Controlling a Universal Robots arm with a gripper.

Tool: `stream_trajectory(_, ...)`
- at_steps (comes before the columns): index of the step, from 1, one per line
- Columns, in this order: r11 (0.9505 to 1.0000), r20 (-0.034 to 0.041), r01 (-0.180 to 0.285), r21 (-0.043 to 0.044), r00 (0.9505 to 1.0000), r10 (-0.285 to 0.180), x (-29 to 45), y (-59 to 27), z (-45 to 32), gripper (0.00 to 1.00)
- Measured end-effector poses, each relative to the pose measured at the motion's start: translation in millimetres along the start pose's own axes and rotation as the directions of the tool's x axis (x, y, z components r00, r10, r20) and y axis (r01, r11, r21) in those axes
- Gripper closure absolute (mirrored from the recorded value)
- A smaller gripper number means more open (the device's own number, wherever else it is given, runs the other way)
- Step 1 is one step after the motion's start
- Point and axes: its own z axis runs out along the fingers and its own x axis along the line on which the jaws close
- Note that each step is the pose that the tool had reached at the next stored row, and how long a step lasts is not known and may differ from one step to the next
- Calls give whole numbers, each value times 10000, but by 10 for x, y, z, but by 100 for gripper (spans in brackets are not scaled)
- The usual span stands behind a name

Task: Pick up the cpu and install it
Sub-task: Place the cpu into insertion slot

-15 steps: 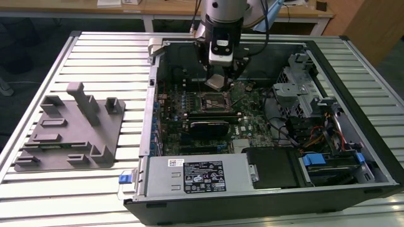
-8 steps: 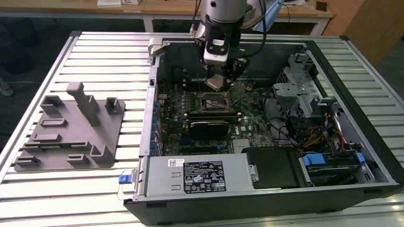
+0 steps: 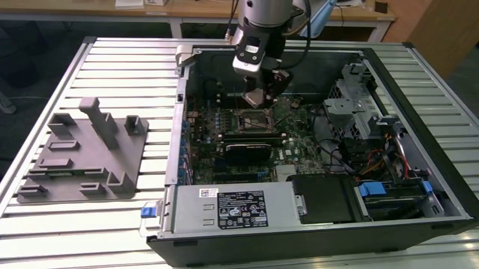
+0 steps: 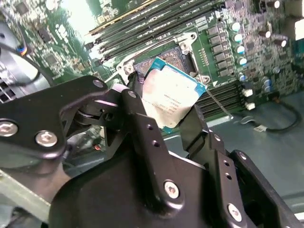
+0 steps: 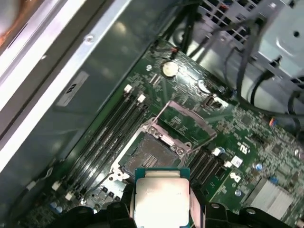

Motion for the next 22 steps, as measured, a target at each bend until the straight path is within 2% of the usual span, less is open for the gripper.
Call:
stream_trajectory(5, 9958, 23, -914, 29, 9958, 914, 0, 0, 3, 45)
stream_trajectory(10, 9836, 47, -1803, 55, 9836, 1803, 0, 0, 6, 45)
stream_trajectory(13, 9721, 65, -2346, 70, 9721, 2346, 0, 0, 8, 45)
stream_trajectory(16, 9580, 80, -2867, 83, 9580, 2867, 1, 0, 11, 45)
stream_trajectory(19, 9405, 98, -3396, 95, 9406, 3395, 1, 0, 17, 45)
stream_trajectory(22, 9209, 116, -3898, 107, 9209, 3896, 1, -1, 25, 45)
